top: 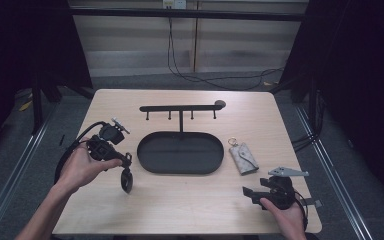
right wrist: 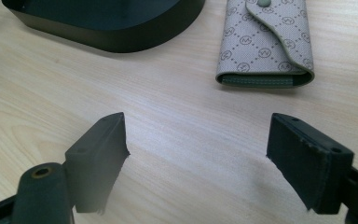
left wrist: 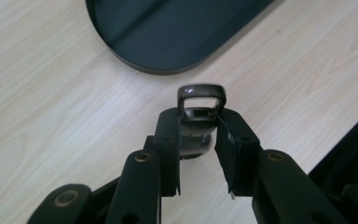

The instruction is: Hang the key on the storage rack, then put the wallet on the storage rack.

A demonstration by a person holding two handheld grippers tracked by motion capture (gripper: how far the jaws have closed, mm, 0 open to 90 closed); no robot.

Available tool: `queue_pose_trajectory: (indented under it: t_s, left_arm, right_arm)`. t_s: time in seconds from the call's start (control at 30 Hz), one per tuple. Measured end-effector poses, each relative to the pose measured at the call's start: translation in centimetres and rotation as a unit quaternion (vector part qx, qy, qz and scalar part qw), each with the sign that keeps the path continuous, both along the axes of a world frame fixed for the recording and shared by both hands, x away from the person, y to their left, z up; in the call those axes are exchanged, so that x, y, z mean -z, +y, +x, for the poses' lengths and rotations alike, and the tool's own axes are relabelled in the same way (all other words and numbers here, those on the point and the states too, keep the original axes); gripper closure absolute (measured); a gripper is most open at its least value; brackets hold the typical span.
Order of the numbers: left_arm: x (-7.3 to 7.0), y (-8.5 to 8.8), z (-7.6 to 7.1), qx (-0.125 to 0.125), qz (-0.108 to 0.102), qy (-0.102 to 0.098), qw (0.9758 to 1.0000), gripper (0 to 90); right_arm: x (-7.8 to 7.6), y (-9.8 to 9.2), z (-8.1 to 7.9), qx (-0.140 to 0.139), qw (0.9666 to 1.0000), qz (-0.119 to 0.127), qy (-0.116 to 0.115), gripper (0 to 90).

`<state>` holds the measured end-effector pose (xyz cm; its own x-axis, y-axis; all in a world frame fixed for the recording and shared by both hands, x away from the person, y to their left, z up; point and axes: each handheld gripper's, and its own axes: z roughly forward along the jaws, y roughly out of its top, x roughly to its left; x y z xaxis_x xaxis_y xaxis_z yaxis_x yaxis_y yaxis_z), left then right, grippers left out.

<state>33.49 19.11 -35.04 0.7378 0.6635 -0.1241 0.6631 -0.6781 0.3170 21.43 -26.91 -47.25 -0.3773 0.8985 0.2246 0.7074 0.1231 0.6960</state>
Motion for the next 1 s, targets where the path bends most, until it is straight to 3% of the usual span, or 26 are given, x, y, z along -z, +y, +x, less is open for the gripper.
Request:
queue_pose_trajectory:
  t_s: [0.17,0.23,0.63,1.0]
  left_arm:
    - [-0.8,0.0,0.0,0.002,-0.002,-0.003,1.0000,70.7]
    - [-1.2,0.3,0.2,0.000,-0.018,-0.001,0.9998,70.7]
    - [-3.3,-0.7,0.2,0.009,-0.003,-0.008,0.9999,70.7]
    - [-4.1,-1.5,1.7,0.014,0.005,0.002,0.9999,70.7]
  right_arm:
    - [0.0,0.0,0.1,0.001,1.0000,-0.001,0.001,20.0]
    - [0.0,0.0,0.0,0.001,1.0000,0.000,0.001,20.1]
    - [0.0,0.0,0.0,0.003,1.0000,-0.001,0.003,20.1]
    - [0.0,0.1,0.2,-0.001,1.0000,-0.003,0.004,20.1]
